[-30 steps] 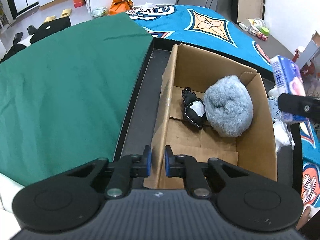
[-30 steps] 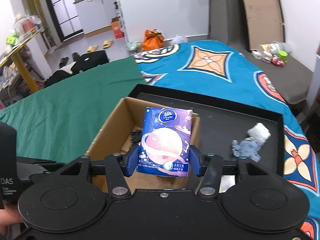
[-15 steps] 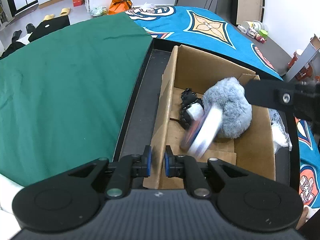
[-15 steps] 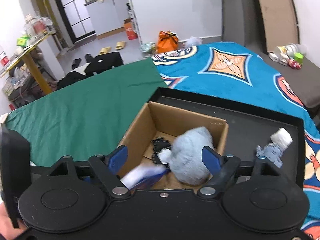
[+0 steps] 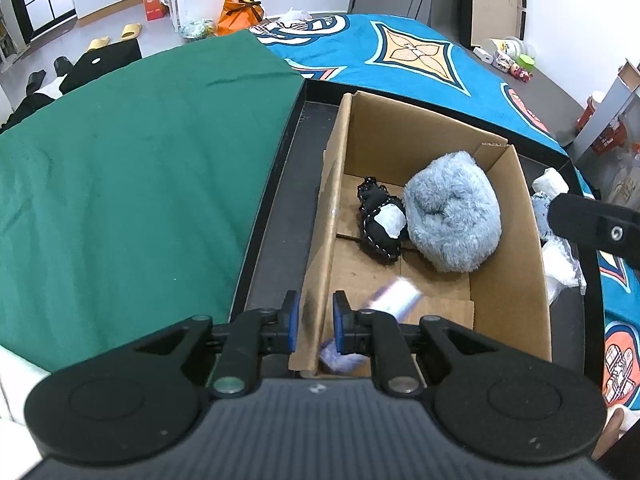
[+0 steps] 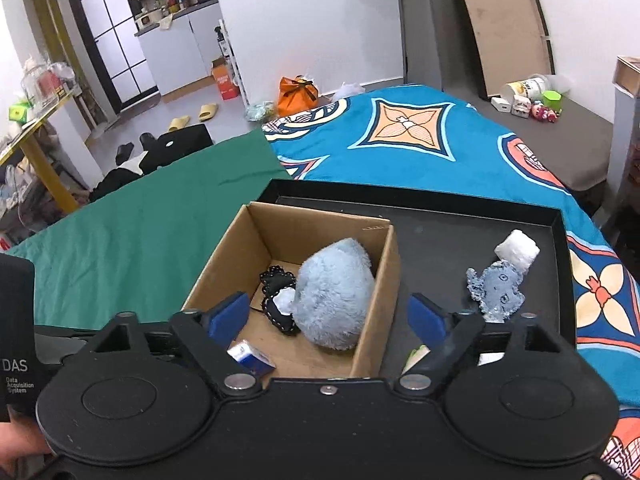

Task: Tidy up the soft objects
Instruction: 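Open the right gripper to drop the tissue pack into the box, then move the right gripper to the clear plastic bag and close on it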

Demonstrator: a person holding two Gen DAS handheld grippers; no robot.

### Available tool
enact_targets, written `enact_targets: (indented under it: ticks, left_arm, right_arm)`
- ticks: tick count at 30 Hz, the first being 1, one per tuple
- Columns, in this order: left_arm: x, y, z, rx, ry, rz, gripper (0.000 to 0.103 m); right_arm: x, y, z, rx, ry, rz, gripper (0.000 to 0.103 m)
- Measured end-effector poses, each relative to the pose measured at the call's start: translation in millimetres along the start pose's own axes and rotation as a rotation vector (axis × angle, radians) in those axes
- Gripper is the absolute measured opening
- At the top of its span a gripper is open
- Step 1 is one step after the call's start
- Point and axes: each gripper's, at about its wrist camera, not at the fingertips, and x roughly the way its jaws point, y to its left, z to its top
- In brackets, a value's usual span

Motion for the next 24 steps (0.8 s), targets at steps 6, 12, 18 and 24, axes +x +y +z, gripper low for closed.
enact_targets:
  ticks: [6,12,18,24]
  left_arm:
    - [-1.8,-2.9,-0.4,0.015,-0.004,0.016,0.017]
    - [-5.5,-7.2,-1.5,0.023,-0.024,0.045,0.042]
    - [-8.2,-16.4,-3.3,0.071,-0.044,0.097,0.064]
    - [-10.1,-18.5,-4.1,0.084,-0.057,0.123,0.067]
  right_arm:
    - [-1.1,-13.4,-2.5,0.037,0.022,0.003,0.084]
    - [-3.7,-34.2,-8.0,0.087,0.015,-0.001,0.086]
    - [-8.0,-51.5,-12.1,0.097,-0.001,-0.016,0.086]
    - [-9.5,-72.8,-18.5,0.11,-0.031,-0.045,0.086]
